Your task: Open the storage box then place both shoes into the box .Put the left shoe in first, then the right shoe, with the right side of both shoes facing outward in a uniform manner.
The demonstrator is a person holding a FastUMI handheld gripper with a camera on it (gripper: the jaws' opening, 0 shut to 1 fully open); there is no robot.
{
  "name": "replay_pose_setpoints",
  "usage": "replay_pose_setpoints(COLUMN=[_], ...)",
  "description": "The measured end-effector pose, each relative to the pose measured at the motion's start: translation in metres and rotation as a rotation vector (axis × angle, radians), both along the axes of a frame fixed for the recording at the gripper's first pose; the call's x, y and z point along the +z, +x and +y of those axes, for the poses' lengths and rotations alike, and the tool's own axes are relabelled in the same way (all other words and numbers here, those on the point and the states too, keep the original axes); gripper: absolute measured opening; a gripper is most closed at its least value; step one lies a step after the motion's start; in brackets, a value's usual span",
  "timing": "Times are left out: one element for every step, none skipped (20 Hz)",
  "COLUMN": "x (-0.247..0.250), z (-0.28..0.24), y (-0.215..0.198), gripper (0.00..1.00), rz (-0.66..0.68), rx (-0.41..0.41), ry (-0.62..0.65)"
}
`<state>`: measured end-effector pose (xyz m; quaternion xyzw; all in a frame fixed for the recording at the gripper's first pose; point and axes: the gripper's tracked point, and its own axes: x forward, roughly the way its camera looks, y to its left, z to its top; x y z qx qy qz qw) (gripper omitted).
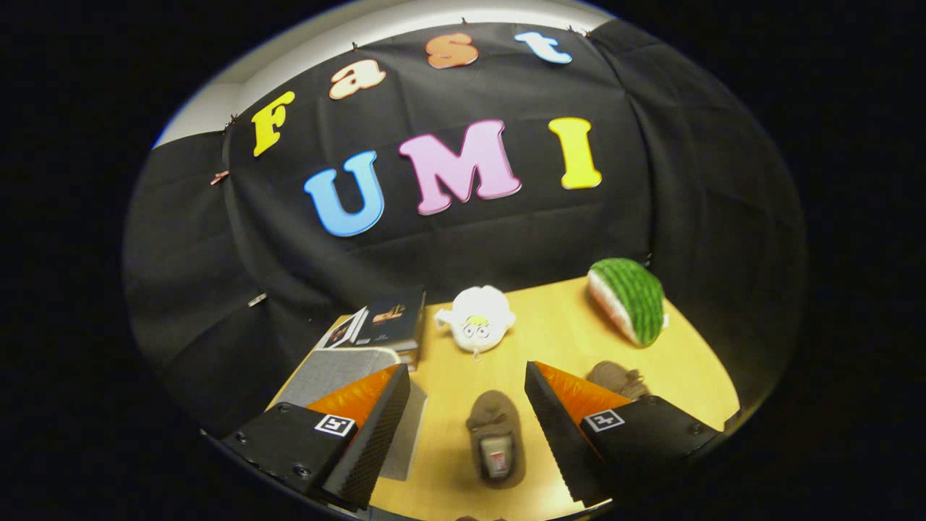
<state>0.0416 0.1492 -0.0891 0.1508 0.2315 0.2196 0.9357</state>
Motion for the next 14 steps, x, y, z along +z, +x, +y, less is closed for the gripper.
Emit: replay_pose_setpoints(x=[-0.009,-0.021,-0.028,-0.036,-0.043,-0.051,-0.056,-0.062,-0.068,-0.073,-0.077,-0.079,-0.084,-0.092], z=[0.011,0.024,0.036,0.047,0.055,0.066,0.076,0.085,0.093,0.099,0.106,0.113,0.118,0.121], y=[-0.003,-0.007,-0.014,-0.020,-0.029,-0.039,-0.047,-0.051,-0.054,-0.059,-0.063,-0.067,-0.069,-0.068], gripper=[0.98,0.98,0.98,0.99,0.98,0.98,0.98,0.98,0.98,0.98,0.99,0.98,0.98,0.98], rz=[0.056,0.130,0.183,0.222,0.261,0.302,0.339,0.377,0.411,0.450,0.499,0.541,0.574,0.597], rx=[0.042,0.087,0.125,0.160,0.197,0.236,0.276,0.308,0.335,0.353,0.368,0.378,0.383,0.392], ry=[0.027,0.052,0.077,0.097,0.113,0.131,0.148,0.161,0.172,0.186,0.209,0.231,0.242,0.244])
